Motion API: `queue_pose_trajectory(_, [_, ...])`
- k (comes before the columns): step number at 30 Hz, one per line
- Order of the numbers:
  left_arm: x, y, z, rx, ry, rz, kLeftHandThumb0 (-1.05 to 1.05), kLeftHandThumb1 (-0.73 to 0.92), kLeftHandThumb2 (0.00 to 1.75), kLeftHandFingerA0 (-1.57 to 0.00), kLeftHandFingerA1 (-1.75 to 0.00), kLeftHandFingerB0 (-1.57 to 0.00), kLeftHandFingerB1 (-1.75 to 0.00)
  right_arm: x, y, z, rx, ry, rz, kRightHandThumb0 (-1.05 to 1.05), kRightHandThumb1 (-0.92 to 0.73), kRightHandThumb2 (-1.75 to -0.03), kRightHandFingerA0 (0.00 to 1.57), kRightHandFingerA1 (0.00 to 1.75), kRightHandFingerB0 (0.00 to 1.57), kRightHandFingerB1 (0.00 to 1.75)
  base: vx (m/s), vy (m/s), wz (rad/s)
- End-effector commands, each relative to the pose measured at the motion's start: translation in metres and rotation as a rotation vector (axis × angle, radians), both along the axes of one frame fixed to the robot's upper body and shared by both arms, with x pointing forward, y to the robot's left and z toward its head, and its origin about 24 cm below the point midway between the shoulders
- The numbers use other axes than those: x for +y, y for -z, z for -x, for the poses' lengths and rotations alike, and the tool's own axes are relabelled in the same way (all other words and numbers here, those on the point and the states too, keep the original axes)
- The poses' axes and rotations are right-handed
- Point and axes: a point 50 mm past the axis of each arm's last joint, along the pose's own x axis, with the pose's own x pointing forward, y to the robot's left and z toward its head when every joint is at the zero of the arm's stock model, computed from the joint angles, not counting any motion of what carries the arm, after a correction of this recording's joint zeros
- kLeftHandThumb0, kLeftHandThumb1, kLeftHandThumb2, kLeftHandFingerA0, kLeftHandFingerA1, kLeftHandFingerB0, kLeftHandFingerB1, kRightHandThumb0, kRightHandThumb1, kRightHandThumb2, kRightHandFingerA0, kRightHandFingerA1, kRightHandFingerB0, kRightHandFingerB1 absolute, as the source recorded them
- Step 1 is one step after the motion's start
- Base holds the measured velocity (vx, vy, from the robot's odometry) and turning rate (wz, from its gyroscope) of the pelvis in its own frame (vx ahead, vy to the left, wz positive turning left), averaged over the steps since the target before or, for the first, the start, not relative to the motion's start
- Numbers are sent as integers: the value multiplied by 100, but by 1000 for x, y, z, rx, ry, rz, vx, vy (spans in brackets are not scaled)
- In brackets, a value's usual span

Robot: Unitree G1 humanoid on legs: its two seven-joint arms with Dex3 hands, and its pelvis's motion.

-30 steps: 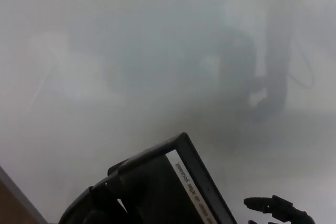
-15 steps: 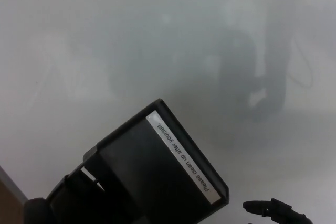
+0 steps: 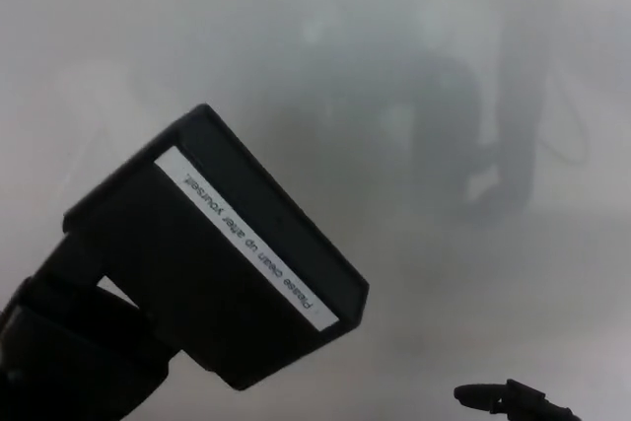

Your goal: A magnetic marker holder is on the left hand side of the white board, the robot put the index and middle finger into the opening of the container and pull off the magnetic holder and hand it to a human on the left hand side.

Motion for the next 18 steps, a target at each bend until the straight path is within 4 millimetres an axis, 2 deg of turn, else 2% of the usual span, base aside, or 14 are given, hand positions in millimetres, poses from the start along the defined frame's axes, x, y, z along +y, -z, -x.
queue_pose_trajectory(1, [71,-36,2,-500,-386,319,-63,48,87,-41,-51,-23,-43,-9,8,10,68,20,38,-53,-60,-58,110,56,77,51,0,0,0])
queue_pose_trajectory(2, [72,-31,3,-419,-304,336,-63,48,87,-41,-51,-23,-43,-9,8,10,70,18,41,-53,-60,-58,110,56,77,51,0,0,0])
queue_pose_trajectory(3, [74,-27,4,-370,-259,331,-70,50,81,-49,-50,-19,-40,-8,8,10,71,17,41,-52,-60,-58,110,56,76,51,0,0,0])
queue_pose_trajectory(4, [75,-26,4,-357,-247,329,-70,50,81,-49,-50,-19,-40,-8,8,10,71,16,40,-52,-60,-58,110,56,76,51,0,0,0])
queue_pose_trajectory(5, [74,-24,3,-321,-192,331,-76,54,86,-30,-46,-22,-42,-8,9,10,72,15,42,-57,-47,-89,95,72,70,65,0,0,0])
queue_pose_trajectory(6, [74,-20,4,-259,-109,326,-79,68,61,-36,-35,-29,-31,-8,9,11,73,13,46,-57,-47,-89,95,71,70,65,0,0,0])
queue_pose_trajectory(7, [74,-17,5,-228,-75,317,-79,68,61,-36,-35,-29,-31,-8,9,11,72,11,48,-57,-47,-89,95,71,70,65,0,0,0])
queue_pose_trajectory(8, [75,-16,6,-213,-59,309,-80,69,62,-31,-34,-27,-32,-8,9,12,72,10,49,-51,-60,-58,109,55,77,51,0,0,0])
queue_pose_trajectory(10, [76,-15,7,-193,-43,299,-81,67,61,-30,-33,-21,-32,-7,9,12,74,6,52,-51,-60,-58,110,56,77,51,0,0,0])
queue_pose_trajectory(13, [80,-13,5,-191,-40,300,-81,68,61,-32,-34,-25,-33,-7,10,12,77,1,55,-51,-60,-58,109,55,77,51,0,0,0])
queue_pose_trajectory(14, [82,-12,5,-193,-36,303,-82,68,59,-35,-33,-25,-32,-7,9,12,76,-3,57,-55,-46,-88,95,72,70,65,0,0,0])
queue_pose_trajectory(15, [82,-12,5,-193,-35,303,-82,68,59,-35,-33,-25,-32,-7,9,12,76,-4,58,-55,-46,-88,95,72,70,65,0,0,0])
queue_pose_trajectory(16, [84,-12,4,-201,-45,301,-83,57,92,-30,-46,-21,-44,-7,9,12,76,-5,57,-50,-60,-58,110,56,77,51,0,0,0])
queue_pose_trajectory(18, [89,-9,4,-194,-59,303,-81,55,90,-31,-47,-22,-44,-7,9,12,78,-8,53,-50,-60,-58,111,56,76,51,0,0,0])
